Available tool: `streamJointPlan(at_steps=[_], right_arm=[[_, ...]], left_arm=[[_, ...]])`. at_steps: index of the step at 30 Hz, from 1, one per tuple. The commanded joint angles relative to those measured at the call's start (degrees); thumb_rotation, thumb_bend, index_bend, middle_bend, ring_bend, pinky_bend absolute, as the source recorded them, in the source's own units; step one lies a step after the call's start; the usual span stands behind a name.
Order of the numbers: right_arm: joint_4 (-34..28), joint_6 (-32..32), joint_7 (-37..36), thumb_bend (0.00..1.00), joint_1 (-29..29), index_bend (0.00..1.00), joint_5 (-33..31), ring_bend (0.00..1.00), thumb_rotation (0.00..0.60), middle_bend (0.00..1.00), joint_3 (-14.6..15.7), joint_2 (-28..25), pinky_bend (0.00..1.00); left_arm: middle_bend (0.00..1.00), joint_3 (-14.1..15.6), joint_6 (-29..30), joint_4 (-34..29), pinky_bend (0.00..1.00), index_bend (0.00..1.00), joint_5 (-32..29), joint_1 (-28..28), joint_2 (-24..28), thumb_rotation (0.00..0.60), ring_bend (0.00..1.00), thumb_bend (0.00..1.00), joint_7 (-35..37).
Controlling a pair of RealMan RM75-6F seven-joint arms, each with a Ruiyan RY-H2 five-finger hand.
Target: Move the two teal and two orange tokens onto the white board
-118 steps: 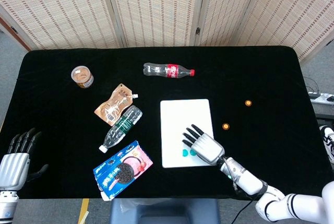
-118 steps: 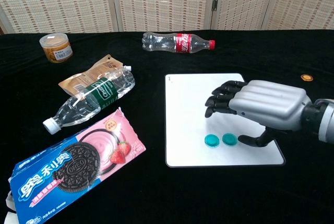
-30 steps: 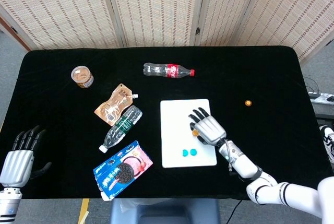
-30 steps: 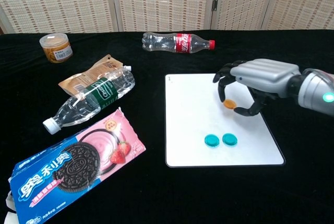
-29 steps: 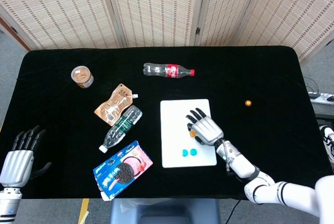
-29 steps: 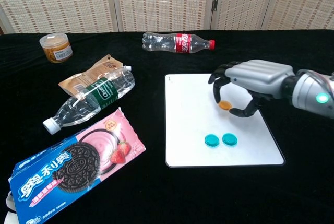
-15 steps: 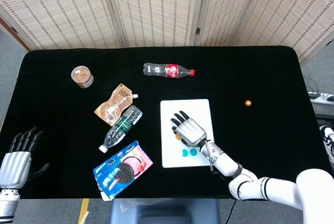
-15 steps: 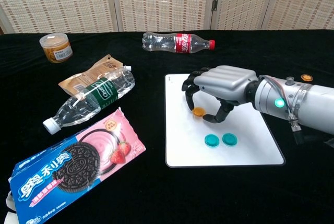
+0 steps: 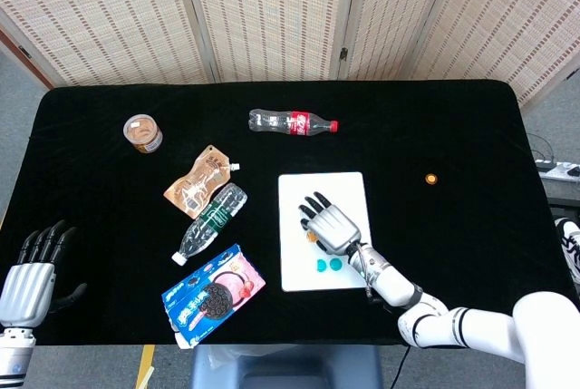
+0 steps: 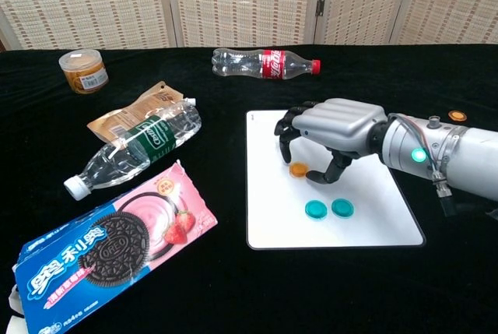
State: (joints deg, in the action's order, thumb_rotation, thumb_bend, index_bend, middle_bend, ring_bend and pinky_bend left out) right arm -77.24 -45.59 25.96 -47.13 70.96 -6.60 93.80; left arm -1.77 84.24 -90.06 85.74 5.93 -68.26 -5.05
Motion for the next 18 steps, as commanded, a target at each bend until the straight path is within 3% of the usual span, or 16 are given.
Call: streamJointPlan(at_steps=[1, 8, 18], right_arm=[[-0.2, -0.6, -0.5, 0.45, 0.1, 0.26, 0.3, 0.03, 0.6, 0.15, 0.0, -0.3, 0.0], [0.0, -5.5, -3.0, 0.45, 3.1, 0.25, -1.9, 0.04, 0.6, 0.15, -1.9, -4.7, 0.0], [7.7, -6.0, -5.1, 0.45, 7.4, 0.27, -11.8, 0.04, 0.6, 0.15, -3.8, -8.7, 0.0]], left_arm=[[0.04, 0.0, 0.0, 0.0, 0.0, 0.1, 0.0, 0.0, 0.0, 0.6, 0.06, 0.25, 0.0], [0.04, -0.2, 0.0, -0.1, 0.0, 0.1, 0.2, 0.3, 0.2, 0.6, 0.06, 0.25, 0.0], [0.04, -0.2, -0.4, -0.7, 0.0, 0.1, 0.5, 0.7, 0.1, 0.6, 0.06, 0.25, -0.8]])
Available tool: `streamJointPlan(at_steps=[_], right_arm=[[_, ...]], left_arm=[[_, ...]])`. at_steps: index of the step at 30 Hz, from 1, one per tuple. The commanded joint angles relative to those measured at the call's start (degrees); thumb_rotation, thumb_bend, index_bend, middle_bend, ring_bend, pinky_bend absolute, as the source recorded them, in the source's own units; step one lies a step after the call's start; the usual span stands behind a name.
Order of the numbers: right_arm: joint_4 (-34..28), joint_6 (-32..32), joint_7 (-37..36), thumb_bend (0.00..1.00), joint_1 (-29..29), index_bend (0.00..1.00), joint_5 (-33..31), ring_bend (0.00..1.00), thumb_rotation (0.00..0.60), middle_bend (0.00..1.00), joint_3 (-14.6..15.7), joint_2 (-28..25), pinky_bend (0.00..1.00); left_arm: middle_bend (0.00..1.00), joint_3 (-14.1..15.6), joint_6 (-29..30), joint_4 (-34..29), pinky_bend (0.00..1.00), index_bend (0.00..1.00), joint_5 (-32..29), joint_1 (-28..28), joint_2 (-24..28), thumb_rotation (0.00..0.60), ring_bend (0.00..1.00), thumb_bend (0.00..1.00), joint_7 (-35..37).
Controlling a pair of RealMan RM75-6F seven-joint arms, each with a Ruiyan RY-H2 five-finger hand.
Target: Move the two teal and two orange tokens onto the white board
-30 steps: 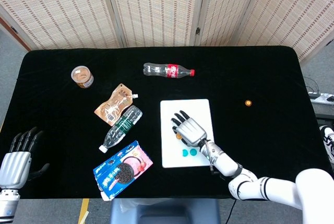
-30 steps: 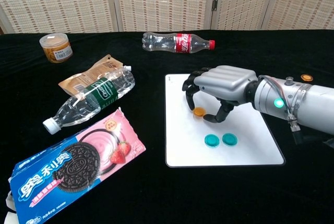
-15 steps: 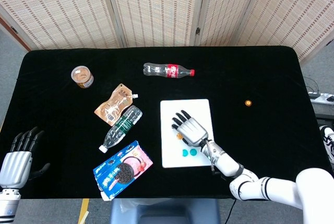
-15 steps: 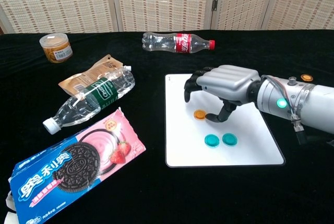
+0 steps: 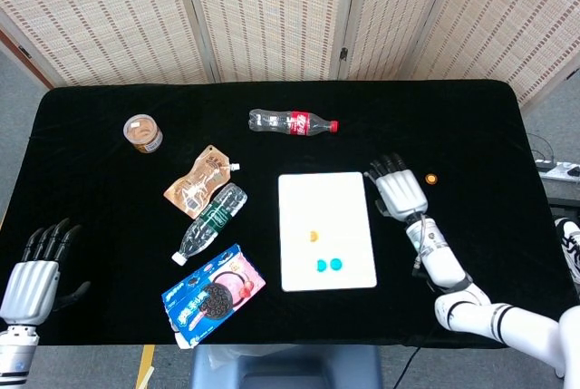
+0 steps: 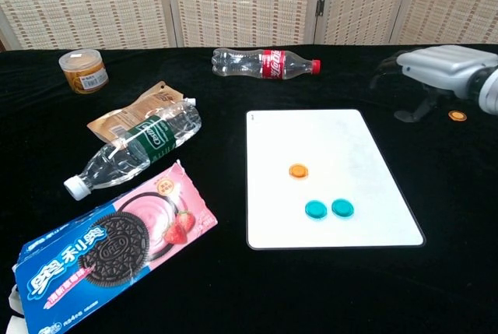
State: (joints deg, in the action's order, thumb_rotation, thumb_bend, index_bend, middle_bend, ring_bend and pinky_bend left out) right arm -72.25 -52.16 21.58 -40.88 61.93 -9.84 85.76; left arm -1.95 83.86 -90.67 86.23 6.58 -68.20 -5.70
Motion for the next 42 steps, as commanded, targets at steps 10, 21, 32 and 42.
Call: streamJointPlan(at_steps=[10, 21, 32, 42], right_arm=[[12.7, 4.8, -0.6, 0.45, 1.8, 0.3, -9.9, 0.04, 0.6, 0.15, -1.5, 1.6, 0.0], [24.7, 10.6, 1.3, 0.45, 0.5, 0.32, -15.2, 0.04, 0.6, 0.15, -2.2, 6.4, 0.0], [33.9, 15.0, 1.7, 0.45, -2.4, 0.35, -15.7, 0.04, 0.6, 0.15, -3.5, 11.7, 0.0], [39.6, 17.7, 0.7, 0.45, -3.8, 0.39, -14.7, 0.05, 0.6, 0.16, -4.5, 14.9, 0.0]], left_arm=[[0.04, 0.0, -0.5, -0.6, 0.0, 0.1, 0.0, 0.4, 0.0, 0.6, 0.06, 0.25, -0.7], [0.04, 0.0, -0.6, -0.5, 0.0, 0.1, -0.2, 0.5, -0.1, 0.6, 0.05, 0.25, -0.5], [0.04, -0.1, -0.5, -1.5, 0.0, 0.1, -0.3, 0.5, 0.3, 0.6, 0.05, 0.25, -1.4], [0.04, 0.1, -0.7, -1.7, 0.0, 0.1, -0.7, 0.4, 0.4, 0.6, 0.05, 0.25, -1.7]])
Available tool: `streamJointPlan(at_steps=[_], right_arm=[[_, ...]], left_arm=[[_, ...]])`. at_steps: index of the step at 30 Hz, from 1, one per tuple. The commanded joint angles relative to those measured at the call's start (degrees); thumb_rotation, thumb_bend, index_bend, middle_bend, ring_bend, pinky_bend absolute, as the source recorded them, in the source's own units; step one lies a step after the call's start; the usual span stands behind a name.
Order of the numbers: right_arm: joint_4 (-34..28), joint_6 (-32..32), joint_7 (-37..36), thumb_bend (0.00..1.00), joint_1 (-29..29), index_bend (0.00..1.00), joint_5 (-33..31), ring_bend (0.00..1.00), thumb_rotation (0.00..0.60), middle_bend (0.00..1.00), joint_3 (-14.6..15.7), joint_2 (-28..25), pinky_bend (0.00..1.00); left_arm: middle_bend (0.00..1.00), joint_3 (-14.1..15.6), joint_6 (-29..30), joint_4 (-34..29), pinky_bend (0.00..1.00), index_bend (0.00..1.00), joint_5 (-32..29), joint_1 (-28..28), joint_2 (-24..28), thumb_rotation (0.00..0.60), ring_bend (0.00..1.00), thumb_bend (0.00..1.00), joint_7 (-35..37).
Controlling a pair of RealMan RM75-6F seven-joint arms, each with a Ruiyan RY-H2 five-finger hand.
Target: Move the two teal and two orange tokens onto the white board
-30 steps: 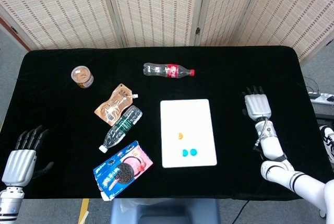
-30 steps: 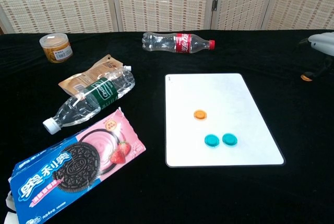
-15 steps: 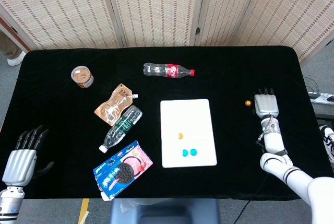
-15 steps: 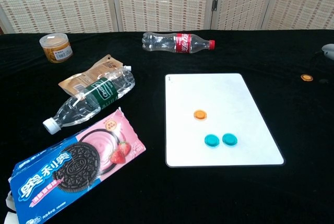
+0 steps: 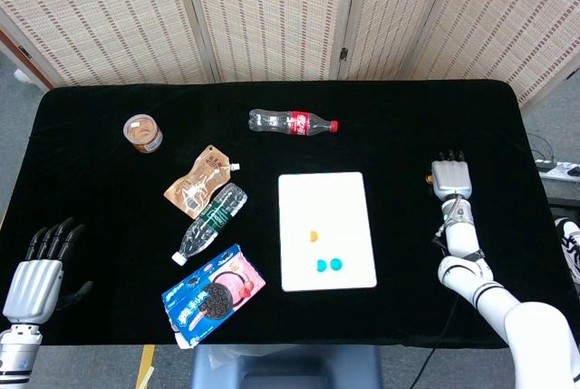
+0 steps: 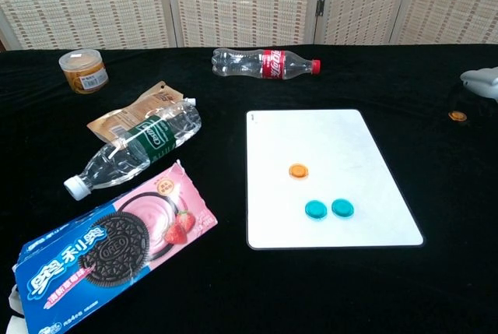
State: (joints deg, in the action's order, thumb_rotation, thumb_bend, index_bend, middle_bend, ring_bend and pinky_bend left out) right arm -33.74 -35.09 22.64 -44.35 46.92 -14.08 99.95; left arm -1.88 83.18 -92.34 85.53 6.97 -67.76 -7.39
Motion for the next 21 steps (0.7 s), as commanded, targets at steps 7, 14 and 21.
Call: streamJointPlan(at_steps=[7, 14, 21], right_arm=[[3.3, 1.3, -1.2, 0.45, -0.5, 0.43, 1.4, 0.05, 0.6, 0.17, -0.9, 1.8, 0.0], [4.5, 1.7, -1.5, 0.45, -0.5, 0.45, 2.1, 0.06, 0.6, 0.18, -1.5, 2.3, 0.0], [5.0, 1.8, -2.0, 0.45, -0.3, 0.49, 3.1, 0.07, 0.6, 0.2, -1.9, 2.6, 0.0]], left_arm=[[0.04, -0.1, -0.1, 0.1, 0.0, 0.1, -0.2, 0.1, -0.1, 0.6, 0.05, 0.25, 0.0], [0.04, 0.0, -0.4, 0.4, 0.0, 0.1, -0.4, 0.1, -0.3, 0.6, 0.05, 0.25, 0.1], [0.04, 0.0, -0.4, 0.5, 0.0, 0.1, -0.4, 0.1, -0.4, 0.6, 0.05, 0.25, 0.3]])
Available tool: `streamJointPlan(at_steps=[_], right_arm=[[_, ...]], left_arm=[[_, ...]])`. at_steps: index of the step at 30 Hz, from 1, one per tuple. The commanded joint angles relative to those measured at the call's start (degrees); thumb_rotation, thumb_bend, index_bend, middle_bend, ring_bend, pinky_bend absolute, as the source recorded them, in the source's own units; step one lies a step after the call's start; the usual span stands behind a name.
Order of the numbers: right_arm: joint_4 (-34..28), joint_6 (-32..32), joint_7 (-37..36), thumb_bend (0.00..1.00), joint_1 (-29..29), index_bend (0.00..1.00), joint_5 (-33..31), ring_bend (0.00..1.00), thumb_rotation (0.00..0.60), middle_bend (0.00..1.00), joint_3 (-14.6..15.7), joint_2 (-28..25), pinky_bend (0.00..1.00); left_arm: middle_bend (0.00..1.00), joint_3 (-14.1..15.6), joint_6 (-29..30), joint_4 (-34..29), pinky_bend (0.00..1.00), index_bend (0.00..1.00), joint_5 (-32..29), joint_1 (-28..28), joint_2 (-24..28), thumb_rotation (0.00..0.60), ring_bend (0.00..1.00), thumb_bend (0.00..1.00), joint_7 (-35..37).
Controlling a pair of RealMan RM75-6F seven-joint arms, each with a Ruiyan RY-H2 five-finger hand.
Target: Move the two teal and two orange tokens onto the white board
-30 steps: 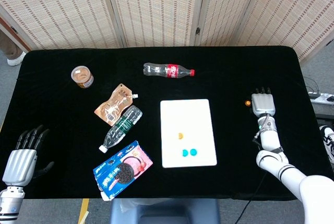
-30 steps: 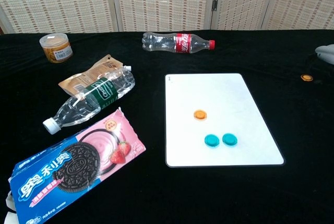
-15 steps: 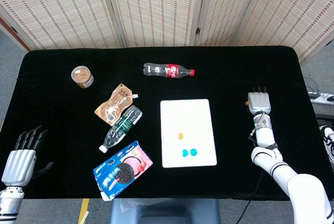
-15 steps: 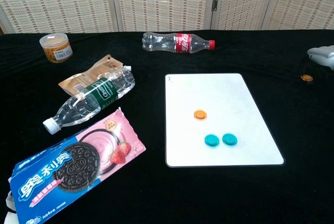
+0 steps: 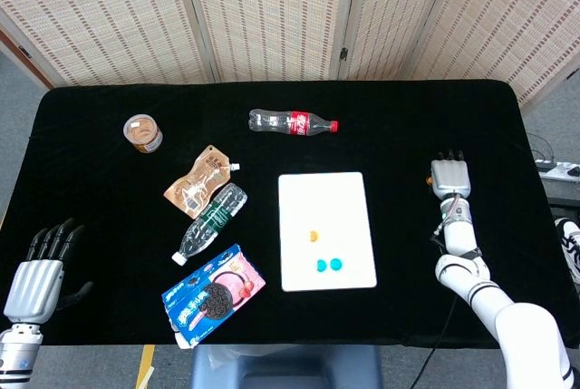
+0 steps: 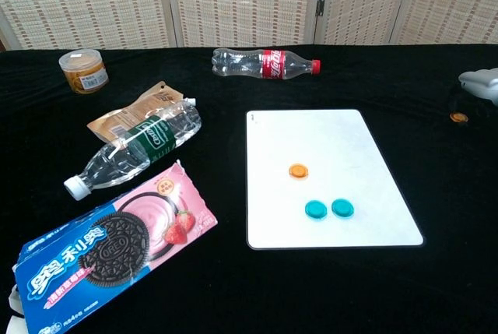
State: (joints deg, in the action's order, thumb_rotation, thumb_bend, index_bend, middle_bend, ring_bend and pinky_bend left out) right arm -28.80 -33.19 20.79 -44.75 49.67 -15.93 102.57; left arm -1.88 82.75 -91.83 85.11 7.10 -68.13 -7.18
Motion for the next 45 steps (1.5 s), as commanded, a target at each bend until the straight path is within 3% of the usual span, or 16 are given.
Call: streamJointPlan(at_steps=[1, 6, 10, 13, 20, 26, 33, 45], right_arm=[[-0.1, -0.2, -0.4, 0.45, 0.1, 0.49, 0.5, 0.07, 0.6, 0.2, -0.1, -0.1, 0.0], [-1.9, -1.4, -1.7, 0.45, 0.8, 0.51, 1.7, 0.07, 0.6, 0.21, -0.4, -1.3, 0.0], [-6.8, -4.0, -2.8, 0.45, 1.8, 0.51, 4.2, 0.07, 0.6, 0.21, 0.2, -3.8, 0.0], [-13.6, -7.3, -3.2, 0.45, 2.9, 0.51, 7.1, 0.07, 0.6, 0.21, 1.1, -7.0, 0.0], [-36.4, -14.3, -0.6, 0.45, 4.8, 0.51, 13.5, 0.07, 0.6, 0.21, 3.7, -15.8, 0.0], [-48.7, -15.9, 1.8, 0.45, 4.3, 0.51, 17.8, 0.07, 0.6, 0.21, 6.0, -18.5, 0.0], [-52.9, -15.3, 5.1, 0.45, 2.2, 0.51, 20.4, 0.07, 0.6, 0.2, 8.1, -16.8, 0.0], [-51.4, -14.0, 10.3, 0.45, -0.5, 0.5, 19.4, 0.06, 0.6, 0.19, 9.9, -12.2, 0.0]], left_arm=[[0.04, 0.0, 0.1, 0.0, 0.0, 0.1, 0.0, 0.0, 0.0, 0.6, 0.05, 0.25, 0.1], [0.04, 0.0, 0.1, 0.1, 0.0, 0.1, 0.0, 0.0, -0.1, 0.6, 0.05, 0.25, 0.2], [0.04, 0.0, 0.2, 0.2, 0.0, 0.1, 0.0, -0.1, -0.1, 0.6, 0.05, 0.25, 0.3], [0.04, -0.1, 0.3, 0.3, 0.0, 0.1, 0.1, 0.0, 0.0, 0.6, 0.05, 0.25, 0.5], [0.04, -0.1, 0.7, 0.1, 0.0, 0.1, 0.6, 0.0, 0.1, 0.6, 0.05, 0.25, 0.5], [0.04, -0.1, 1.0, -0.3, 0.0, 0.1, 0.9, -0.1, 0.3, 0.6, 0.05, 0.25, 0.3], [0.04, 0.0, 0.9, -0.6, 0.0, 0.1, 1.1, 0.0, 0.4, 0.6, 0.05, 0.25, 0.0], [0.04, 0.3, 0.8, 0.3, 0.0, 0.1, 1.1, -0.1, -0.1, 0.6, 0.05, 0.25, 0.6]])
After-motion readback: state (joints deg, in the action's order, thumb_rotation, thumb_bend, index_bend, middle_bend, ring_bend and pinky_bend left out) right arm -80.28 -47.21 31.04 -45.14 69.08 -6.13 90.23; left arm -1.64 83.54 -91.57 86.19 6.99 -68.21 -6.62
